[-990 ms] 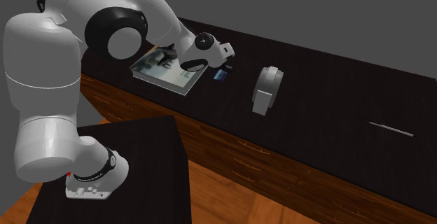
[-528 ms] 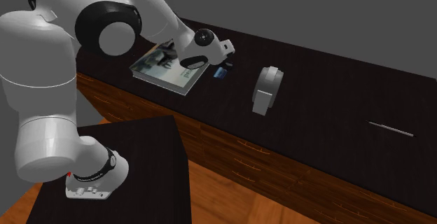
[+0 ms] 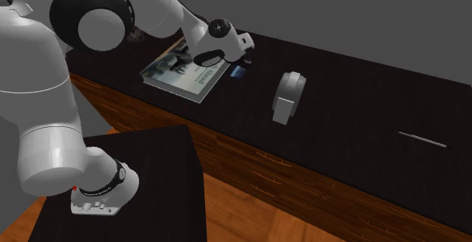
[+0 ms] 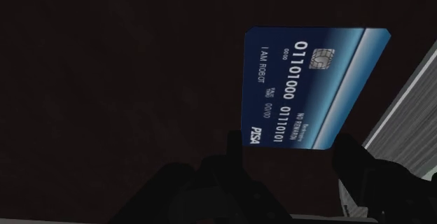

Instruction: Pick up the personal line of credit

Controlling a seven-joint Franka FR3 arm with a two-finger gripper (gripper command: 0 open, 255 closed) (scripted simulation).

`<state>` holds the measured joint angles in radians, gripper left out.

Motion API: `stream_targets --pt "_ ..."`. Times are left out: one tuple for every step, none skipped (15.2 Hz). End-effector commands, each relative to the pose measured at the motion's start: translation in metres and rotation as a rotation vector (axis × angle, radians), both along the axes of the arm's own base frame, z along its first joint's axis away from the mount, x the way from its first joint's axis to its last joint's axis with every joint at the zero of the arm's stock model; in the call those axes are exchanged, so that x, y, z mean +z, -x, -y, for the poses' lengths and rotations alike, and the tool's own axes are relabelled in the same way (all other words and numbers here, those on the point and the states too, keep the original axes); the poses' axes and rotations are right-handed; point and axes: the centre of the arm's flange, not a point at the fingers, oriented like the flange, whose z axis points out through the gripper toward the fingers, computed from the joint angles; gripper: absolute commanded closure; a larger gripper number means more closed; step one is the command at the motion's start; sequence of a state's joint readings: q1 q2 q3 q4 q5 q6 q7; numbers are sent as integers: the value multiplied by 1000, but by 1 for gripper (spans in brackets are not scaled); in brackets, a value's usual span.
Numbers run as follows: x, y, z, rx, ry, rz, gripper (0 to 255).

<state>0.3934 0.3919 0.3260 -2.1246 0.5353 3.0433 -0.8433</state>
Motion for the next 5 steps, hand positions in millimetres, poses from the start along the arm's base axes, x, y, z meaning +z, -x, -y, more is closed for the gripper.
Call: stream_targets --pt "10 0 0 0 0 -1 255" --pt "15 0 0 0 0 -1 255" --pt "21 0 0 0 0 -1 255" --pt "21 0 0 0 0 -1 255" --pt "22 0 0 0 0 -1 255"
